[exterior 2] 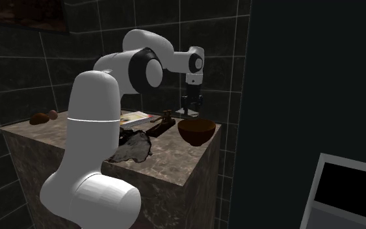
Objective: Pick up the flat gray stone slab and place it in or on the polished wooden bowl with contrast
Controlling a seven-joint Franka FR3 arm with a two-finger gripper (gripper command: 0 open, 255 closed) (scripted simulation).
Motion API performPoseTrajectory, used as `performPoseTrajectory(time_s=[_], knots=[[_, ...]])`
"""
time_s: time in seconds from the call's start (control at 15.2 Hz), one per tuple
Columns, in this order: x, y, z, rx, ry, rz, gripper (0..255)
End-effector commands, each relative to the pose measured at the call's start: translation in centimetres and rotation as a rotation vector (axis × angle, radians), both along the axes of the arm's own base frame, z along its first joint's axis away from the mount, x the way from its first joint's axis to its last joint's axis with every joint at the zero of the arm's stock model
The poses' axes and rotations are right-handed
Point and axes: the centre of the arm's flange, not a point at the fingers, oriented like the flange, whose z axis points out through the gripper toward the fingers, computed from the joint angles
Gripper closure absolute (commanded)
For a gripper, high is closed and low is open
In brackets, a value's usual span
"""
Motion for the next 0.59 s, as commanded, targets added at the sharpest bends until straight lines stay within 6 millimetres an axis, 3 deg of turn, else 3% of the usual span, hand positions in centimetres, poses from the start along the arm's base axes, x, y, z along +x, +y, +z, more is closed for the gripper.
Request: performPoseTrajectory(time_s=[0.0, 0.53], knots=[[-0.1, 0.0, 1.1, 0.0, 0.0, 0.0, 255], [-0.1, 0.0, 5.3, 0.0, 0.0, 0.0, 255]])
